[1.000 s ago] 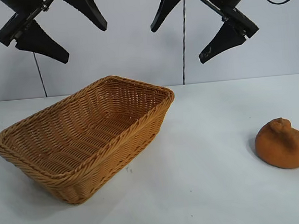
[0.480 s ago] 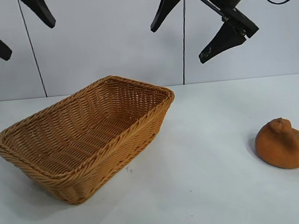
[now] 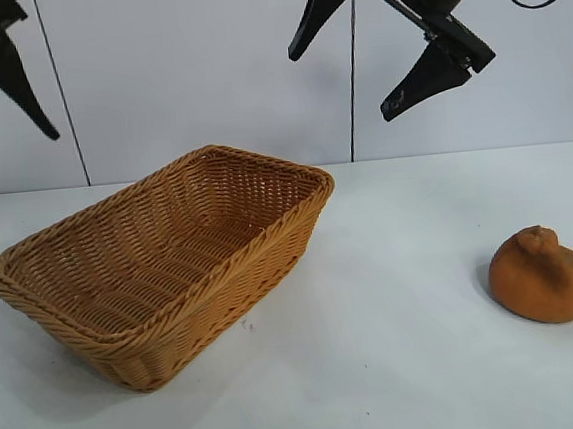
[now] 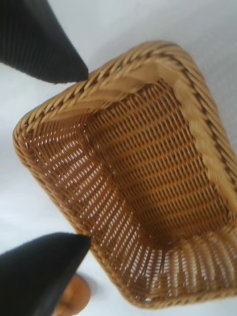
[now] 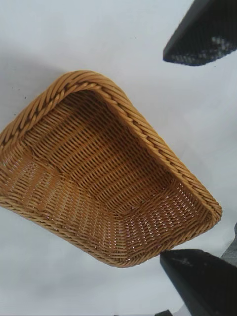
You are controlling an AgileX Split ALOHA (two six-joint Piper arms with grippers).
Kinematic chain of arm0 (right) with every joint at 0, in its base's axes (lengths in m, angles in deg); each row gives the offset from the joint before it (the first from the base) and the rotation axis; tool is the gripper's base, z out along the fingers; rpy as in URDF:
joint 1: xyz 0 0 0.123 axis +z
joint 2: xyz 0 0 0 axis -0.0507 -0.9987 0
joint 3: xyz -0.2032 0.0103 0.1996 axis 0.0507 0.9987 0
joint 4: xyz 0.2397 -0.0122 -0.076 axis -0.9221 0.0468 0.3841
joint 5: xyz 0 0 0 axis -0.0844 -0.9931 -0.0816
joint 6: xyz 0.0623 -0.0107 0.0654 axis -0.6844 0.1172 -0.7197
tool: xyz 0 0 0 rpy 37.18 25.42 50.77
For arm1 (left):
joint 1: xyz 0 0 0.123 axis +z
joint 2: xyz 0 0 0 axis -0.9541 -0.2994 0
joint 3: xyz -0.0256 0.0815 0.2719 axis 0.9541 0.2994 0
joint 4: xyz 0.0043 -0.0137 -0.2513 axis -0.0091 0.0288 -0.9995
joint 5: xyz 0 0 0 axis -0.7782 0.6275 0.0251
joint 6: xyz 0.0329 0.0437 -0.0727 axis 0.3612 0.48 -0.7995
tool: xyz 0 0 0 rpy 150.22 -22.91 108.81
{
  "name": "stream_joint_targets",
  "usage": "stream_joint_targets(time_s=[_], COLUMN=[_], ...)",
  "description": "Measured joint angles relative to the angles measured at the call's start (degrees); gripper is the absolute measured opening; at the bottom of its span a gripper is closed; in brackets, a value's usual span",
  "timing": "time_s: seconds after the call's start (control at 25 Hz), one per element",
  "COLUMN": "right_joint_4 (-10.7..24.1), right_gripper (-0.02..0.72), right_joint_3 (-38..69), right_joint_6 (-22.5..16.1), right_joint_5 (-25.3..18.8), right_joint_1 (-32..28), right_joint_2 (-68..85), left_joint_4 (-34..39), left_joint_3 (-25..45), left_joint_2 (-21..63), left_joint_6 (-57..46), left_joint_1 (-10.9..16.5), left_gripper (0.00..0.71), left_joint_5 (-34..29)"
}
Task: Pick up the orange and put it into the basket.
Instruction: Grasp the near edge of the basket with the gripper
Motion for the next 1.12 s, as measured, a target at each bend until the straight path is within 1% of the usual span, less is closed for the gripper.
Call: stream_joint_targets(time_s=[0.16,0.28,0.6,0.72,0.84,0.92,1.04,1.12], right_joint_4=[-0.1,-0.2,-0.2,-0.4,-0.6,-0.6,-0.6,-0.6], right_gripper=[0.694,0.694,0.694,0.694,0.694,0.694,0.694,0.694], right_joint_3=[0.0,0.0,0.0,0.0,0.0,0.0,0.0,0.0], right_joint_6=[0.0,0.0,0.0,0.0,0.0,0.0,0.0,0.0], right_joint_5=[0.0,0.0,0.1,0.1,0.1,0.1,0.1,0.1], right_joint_1=[0.0,0.0,0.0,0.0,0.0,0.0,0.0,0.0], right_joint_2=[0.0,0.0,0.0,0.0,0.0,0.0,0.0,0.0], left_joint_4=[0.0,0.0,0.0,-2.4,-5.6,-6.8,-7.4,-7.6], left_joint_3=[3.3,5.3,13.3,14.4,13.9,12.7,10.5,9.4], left_joint_2=[-1.1,-2.7,-3.3,-4.8,-7.2,-9.2,-12.6,-15.3], left_joint_6=[-2.2,-2.5,-4.9,-5.0,-4.0,-2.2,-0.9,-0.6], left_joint_1=[0.0,0.0,0.0,0.0,-0.2,-1.2,-3.8,-4.9], left_gripper=[0.589,0.589,0.589,0.589,0.589,0.589,0.588,0.588], left_joint_5=[2.6,3.3,9.9,12.4,14.7,15.2,16.6,18.0])
